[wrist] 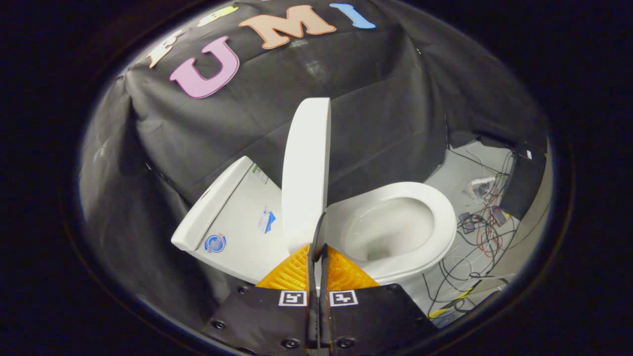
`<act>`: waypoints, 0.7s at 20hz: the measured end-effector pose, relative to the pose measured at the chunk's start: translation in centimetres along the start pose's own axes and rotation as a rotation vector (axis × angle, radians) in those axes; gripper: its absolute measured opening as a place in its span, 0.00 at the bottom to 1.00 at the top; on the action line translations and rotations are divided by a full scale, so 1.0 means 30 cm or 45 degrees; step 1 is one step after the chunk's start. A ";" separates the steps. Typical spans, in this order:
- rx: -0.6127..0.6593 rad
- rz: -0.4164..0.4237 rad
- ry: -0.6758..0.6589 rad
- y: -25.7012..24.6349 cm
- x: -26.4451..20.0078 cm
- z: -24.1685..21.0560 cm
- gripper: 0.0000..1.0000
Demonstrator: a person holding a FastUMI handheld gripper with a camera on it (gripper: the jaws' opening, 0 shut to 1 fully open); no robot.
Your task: Open the toilet lid.
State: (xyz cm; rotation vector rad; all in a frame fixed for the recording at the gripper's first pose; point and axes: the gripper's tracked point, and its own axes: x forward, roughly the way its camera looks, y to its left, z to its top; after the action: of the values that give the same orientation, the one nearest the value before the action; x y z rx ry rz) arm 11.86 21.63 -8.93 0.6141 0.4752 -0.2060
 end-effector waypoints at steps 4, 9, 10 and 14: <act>-0.060 0.003 0.005 0.057 0.009 -0.003 0.02; -0.105 0.011 0.016 0.115 0.014 0.000 0.03; -0.114 0.014 0.016 0.126 0.018 -0.002 0.03; -0.162 0.014 0.028 0.175 0.021 -0.004 0.03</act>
State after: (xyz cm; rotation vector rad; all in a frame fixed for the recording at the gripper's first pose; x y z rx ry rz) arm 14.06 25.89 -6.68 0.4947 0.5018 -0.1574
